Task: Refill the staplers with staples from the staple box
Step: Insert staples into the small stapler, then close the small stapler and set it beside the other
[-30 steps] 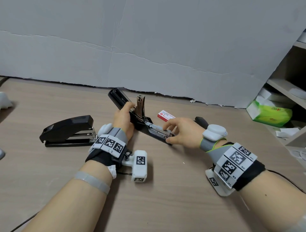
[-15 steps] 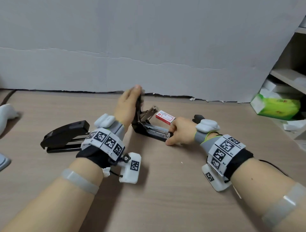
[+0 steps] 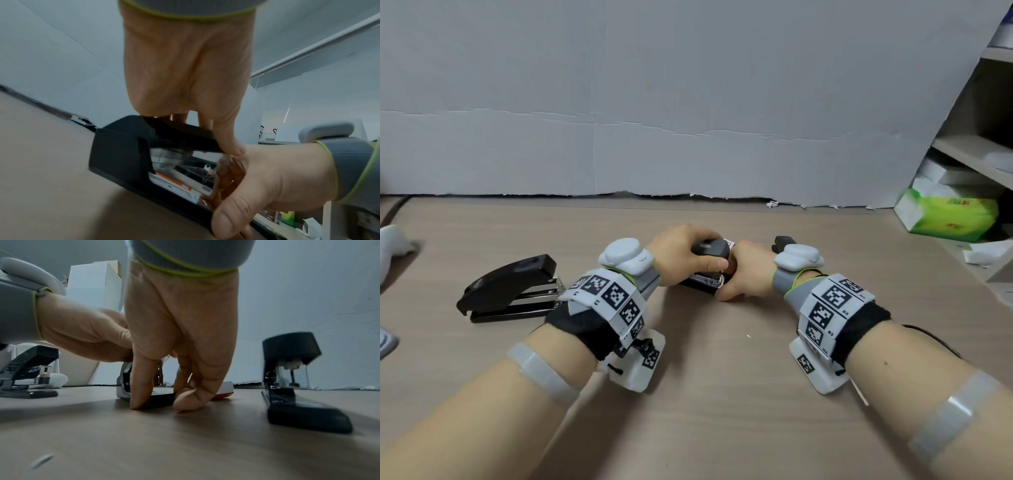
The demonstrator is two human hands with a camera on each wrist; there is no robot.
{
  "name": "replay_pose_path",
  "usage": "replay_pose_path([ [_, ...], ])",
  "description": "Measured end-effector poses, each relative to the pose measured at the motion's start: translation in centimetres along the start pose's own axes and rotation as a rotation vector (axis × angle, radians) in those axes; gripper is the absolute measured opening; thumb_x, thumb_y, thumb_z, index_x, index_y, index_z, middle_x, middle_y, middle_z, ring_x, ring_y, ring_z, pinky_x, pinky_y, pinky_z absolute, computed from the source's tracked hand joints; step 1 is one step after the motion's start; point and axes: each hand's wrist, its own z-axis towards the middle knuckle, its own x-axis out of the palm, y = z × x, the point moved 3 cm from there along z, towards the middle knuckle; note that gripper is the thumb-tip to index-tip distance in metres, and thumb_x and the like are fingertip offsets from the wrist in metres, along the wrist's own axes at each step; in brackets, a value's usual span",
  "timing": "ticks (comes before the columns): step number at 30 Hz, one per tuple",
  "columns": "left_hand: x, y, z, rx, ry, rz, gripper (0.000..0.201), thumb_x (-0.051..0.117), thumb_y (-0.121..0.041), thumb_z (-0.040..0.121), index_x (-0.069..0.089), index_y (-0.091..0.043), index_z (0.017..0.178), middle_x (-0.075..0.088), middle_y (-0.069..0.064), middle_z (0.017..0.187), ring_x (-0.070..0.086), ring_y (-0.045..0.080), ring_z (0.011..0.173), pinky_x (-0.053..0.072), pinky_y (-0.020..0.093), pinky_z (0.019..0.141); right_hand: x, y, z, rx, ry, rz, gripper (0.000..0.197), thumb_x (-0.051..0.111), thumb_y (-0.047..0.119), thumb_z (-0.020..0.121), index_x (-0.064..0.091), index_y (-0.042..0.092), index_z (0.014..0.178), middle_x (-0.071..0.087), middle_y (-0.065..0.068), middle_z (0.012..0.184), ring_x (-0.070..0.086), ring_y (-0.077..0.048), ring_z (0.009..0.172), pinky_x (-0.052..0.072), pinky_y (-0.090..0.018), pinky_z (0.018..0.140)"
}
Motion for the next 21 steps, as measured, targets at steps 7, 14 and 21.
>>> replay_pose_path([
  [7, -0.9, 0.0, -0.2, -0.048, 0.054, -0.063, 0.031, 0.047, -0.038, 0.100, 0.068, -0.024, 0.119, 0.073, -0.002, 0.108, 0.066, 0.018, 0.105, 0.048, 0.038, 0.098, 0.0, -0.1, -0.4, -0.003, 0.025, 0.048, 0.036, 0.081, 0.031, 0.068, 0.048, 0.018, 0.060, 0.051, 0.006, 0.048, 0.046, -0.012, 0.040, 0.035, -0.022, 0.043],
  [14, -0.1, 0.1, 0.1, -0.063, 0.048, -0.031, 0.024, 0.048, -0.031, 0.101, 0.069, -0.027, 0.111, 0.070, -0.006, 0.092, 0.062, 0.015, 0.087, 0.049, 0.031, 0.085, -0.2, 0.6, -1.7, -0.054, 0.036, 0.085, 0.024, 0.076, 0.025, 0.072, 0.053, 0.020, 0.075, 0.054, 0.006, 0.053, 0.051, -0.009, 0.047, 0.039, -0.021, 0.046],
  [21, 0.0, 0.3, -0.2, -0.250, -0.013, 0.031, 0.067, 0.049, -0.066, 0.086, 0.053, -0.021, 0.135, 0.052, 0.004, 0.138, 0.050, 0.022, 0.128, 0.038, 0.036, 0.110, 1.0, -0.9, -2.5, 0.073, 0.050, -0.045, 0.036, 0.068, 0.045, 0.055, 0.066, 0.012, 0.069, 0.073, -0.004, 0.071, 0.070, -0.022, 0.078, 0.060, -0.038, 0.073],
])
